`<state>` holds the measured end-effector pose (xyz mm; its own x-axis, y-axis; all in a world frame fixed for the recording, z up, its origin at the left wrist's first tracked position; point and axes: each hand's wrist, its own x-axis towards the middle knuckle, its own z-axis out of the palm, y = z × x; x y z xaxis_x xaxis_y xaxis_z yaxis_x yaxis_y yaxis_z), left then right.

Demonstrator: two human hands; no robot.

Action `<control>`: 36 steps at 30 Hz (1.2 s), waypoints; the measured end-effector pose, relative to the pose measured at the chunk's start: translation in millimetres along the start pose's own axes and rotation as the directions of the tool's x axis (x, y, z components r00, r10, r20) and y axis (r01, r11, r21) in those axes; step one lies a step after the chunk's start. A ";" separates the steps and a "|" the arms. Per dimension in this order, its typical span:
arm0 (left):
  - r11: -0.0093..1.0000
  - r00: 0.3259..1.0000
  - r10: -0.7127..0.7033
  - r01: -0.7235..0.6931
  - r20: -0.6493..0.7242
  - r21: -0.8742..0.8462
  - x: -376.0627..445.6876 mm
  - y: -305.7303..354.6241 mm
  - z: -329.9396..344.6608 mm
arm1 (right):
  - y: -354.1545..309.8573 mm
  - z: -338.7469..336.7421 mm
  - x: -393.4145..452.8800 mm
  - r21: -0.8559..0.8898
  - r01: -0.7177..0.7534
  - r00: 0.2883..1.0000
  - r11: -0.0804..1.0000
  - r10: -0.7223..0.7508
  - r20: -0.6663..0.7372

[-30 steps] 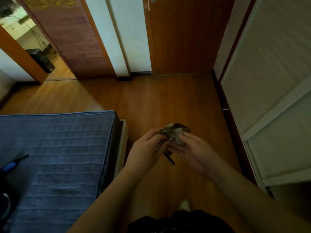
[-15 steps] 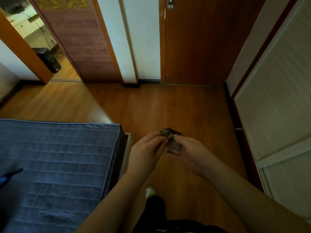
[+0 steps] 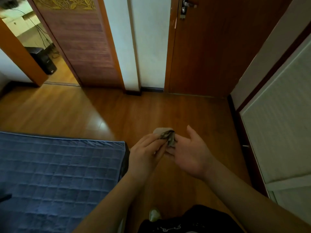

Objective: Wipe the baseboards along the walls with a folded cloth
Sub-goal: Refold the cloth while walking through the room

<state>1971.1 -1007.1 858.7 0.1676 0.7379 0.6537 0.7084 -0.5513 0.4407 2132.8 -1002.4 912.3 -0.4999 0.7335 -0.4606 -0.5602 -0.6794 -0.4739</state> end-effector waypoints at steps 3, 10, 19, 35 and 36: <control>0.997 0.997 -0.071 0.072 0.032 -0.014 12.6 -10.2 3.3 | -7.9 4.0 19.2 0.023 -0.019 0.998 1.000 0.018 0.059; 0.987 0.985 -0.158 0.159 0.063 -0.018 53.0 -43.5 17.8 | -41.9 -6.9 73.8 -0.125 -0.027 0.999 0.992 0.030 0.024; 0.866 0.875 -0.457 0.479 0.158 -0.146 139.2 -89.1 58.0 | -113.9 -57.4 159.8 -0.844 -0.011 0.895 0.536 -0.371 -0.247; 0.712 0.736 -0.619 0.673 0.274 -0.201 254.2 -179.3 84.2 | -285.9 -76.7 289.1 -0.818 0.339 0.901 0.465 -0.411 0.140; 0.723 0.741 -0.626 0.668 0.243 -0.174 257.7 -185.5 84.4 | -291.4 -71.3 296.0 -0.819 0.366 0.891 0.443 -0.422 0.170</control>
<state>1940.7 -681.8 893.5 -0.1527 0.9865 0.0589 0.5055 0.0267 0.8624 2195.2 -588.8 860.5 -0.3213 0.9433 -0.0830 0.1097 -0.0500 -0.9927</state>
